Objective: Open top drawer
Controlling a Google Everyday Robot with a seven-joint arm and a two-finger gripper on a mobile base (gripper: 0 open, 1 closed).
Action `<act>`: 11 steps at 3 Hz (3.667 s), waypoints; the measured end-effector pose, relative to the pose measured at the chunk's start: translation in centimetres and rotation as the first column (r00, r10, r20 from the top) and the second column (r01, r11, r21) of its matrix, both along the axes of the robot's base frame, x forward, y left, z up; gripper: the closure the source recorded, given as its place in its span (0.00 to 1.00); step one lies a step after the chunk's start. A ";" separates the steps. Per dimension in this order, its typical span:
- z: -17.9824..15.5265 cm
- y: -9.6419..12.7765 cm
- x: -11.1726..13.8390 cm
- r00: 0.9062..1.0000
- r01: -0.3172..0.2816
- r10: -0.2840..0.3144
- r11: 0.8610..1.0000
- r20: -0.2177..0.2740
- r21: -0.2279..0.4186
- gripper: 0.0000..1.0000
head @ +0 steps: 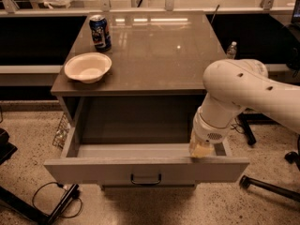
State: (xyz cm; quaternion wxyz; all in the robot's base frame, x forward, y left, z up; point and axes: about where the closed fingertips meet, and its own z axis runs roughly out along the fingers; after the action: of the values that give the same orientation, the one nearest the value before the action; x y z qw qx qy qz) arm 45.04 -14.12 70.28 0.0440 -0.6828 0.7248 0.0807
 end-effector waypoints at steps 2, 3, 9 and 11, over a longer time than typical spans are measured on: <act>2.1 1.1 -3.1 1.000 0.001 -0.001 0.998 -0.006 -0.056 1.00; 2.9 -0.5 1.6 0.993 -0.087 0.096 0.989 0.075 -0.121 1.00; -4.0 0.4 -3.7 0.998 -0.057 0.057 0.994 0.001 0.090 1.00; -3.9 0.4 -3.8 0.998 -0.060 0.060 0.994 0.003 0.087 0.51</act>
Offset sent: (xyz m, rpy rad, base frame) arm -0.0336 0.0138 0.0282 -0.0814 -0.0247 -0.0014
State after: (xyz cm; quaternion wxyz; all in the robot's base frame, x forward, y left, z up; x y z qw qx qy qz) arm 41.22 -13.72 66.38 0.0715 -0.7017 0.6998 0.1130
